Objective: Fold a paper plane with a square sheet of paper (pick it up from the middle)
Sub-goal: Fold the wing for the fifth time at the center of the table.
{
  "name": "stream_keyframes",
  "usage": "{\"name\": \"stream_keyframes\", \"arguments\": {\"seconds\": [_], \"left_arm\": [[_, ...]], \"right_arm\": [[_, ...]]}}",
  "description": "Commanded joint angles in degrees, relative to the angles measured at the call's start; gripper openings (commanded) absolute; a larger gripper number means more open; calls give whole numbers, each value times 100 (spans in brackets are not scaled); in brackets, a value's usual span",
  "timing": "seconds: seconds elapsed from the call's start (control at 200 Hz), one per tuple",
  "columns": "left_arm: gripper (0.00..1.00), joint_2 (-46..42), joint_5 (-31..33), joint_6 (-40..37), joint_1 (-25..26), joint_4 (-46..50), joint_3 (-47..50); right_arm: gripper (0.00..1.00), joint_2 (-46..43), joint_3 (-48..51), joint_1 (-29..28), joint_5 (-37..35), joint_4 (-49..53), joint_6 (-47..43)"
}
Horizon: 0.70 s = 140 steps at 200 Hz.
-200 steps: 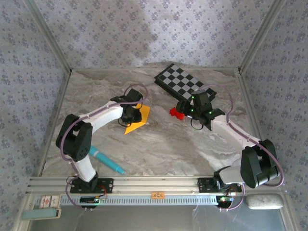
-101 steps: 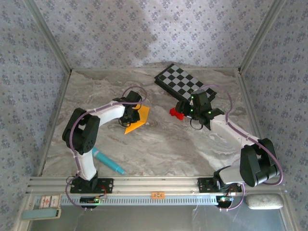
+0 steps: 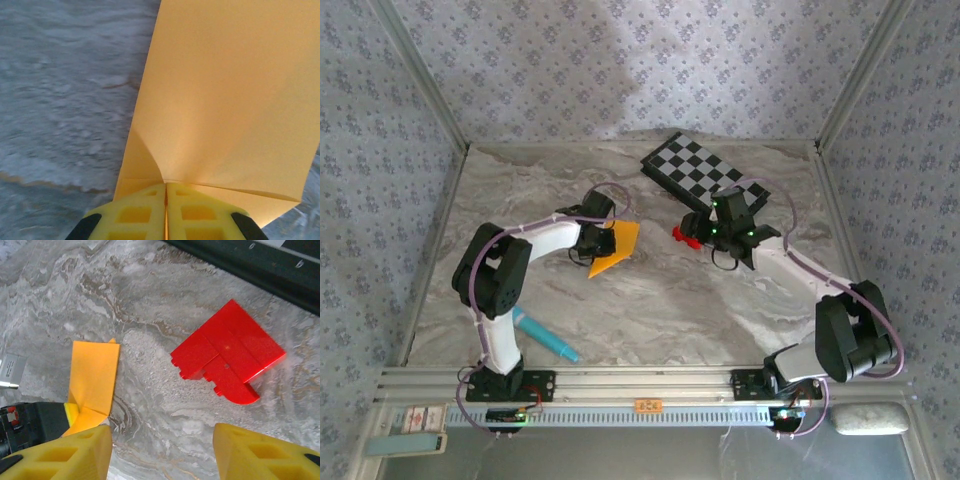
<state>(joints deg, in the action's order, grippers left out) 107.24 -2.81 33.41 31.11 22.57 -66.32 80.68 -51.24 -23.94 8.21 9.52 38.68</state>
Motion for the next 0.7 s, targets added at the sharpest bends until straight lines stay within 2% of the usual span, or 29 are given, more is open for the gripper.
{"name": "stream_keyframes", "arguments": {"seconds": [0.0, 0.195, 0.4, 0.485, 0.695], "left_arm": [[8, -16, -866, -313, 195, -190, 306], [8, -142, -1313, -362, 456, -489, 388], [10, -182, -1250, -166, 456, -547, 406], [10, -203, -1240, -45, 435, -567, 427], [12, -398, -1431, 297, 344, -857, 629]], "right_arm": [[56, 170, 59, -161, 187, -143, 148], [47, 808, -110, -600, 507, -346, 361], [25, 1747, -485, -1038, 946, -588, 617], [19, 2061, -603, -1135, 1116, -670, 727], [14, 2611, -803, -1234, 1210, -565, 861]]}}
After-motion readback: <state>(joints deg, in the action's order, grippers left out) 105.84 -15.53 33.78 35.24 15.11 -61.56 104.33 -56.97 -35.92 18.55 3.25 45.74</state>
